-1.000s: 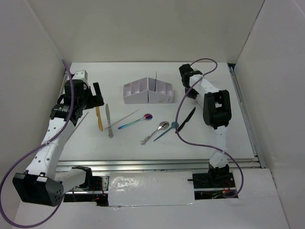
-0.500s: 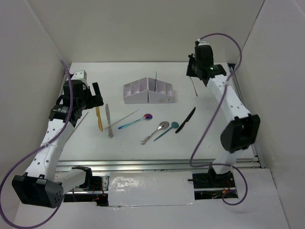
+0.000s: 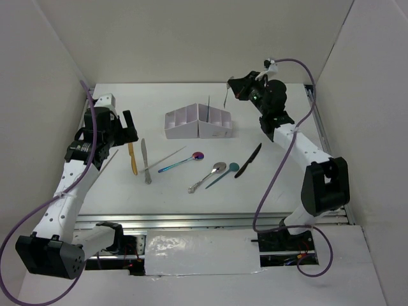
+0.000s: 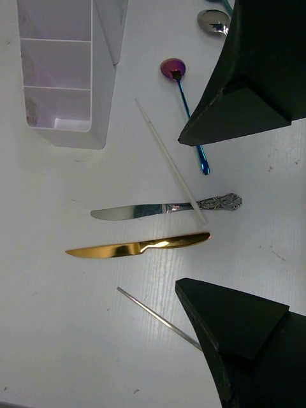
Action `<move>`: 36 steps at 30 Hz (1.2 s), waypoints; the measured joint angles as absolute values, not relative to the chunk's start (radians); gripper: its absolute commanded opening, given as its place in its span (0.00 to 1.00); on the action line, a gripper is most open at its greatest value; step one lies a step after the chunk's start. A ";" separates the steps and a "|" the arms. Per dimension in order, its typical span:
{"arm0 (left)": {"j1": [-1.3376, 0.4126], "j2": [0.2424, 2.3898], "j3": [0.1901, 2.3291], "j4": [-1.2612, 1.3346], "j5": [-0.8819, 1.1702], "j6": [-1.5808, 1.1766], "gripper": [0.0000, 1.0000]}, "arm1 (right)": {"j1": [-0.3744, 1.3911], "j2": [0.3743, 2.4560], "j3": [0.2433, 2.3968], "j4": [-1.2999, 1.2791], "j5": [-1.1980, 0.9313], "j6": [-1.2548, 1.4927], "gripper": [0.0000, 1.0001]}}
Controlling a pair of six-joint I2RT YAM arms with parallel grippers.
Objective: Sort the eating utensils into containers
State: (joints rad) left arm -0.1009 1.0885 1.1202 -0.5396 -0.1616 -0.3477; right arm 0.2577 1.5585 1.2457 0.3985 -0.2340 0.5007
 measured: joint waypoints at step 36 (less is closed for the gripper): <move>-0.101 1.091 1.127 -0.554 -0.159 -0.343 0.99 | 0.266 1.831 1.178 0.602 -0.302 0.629 0.68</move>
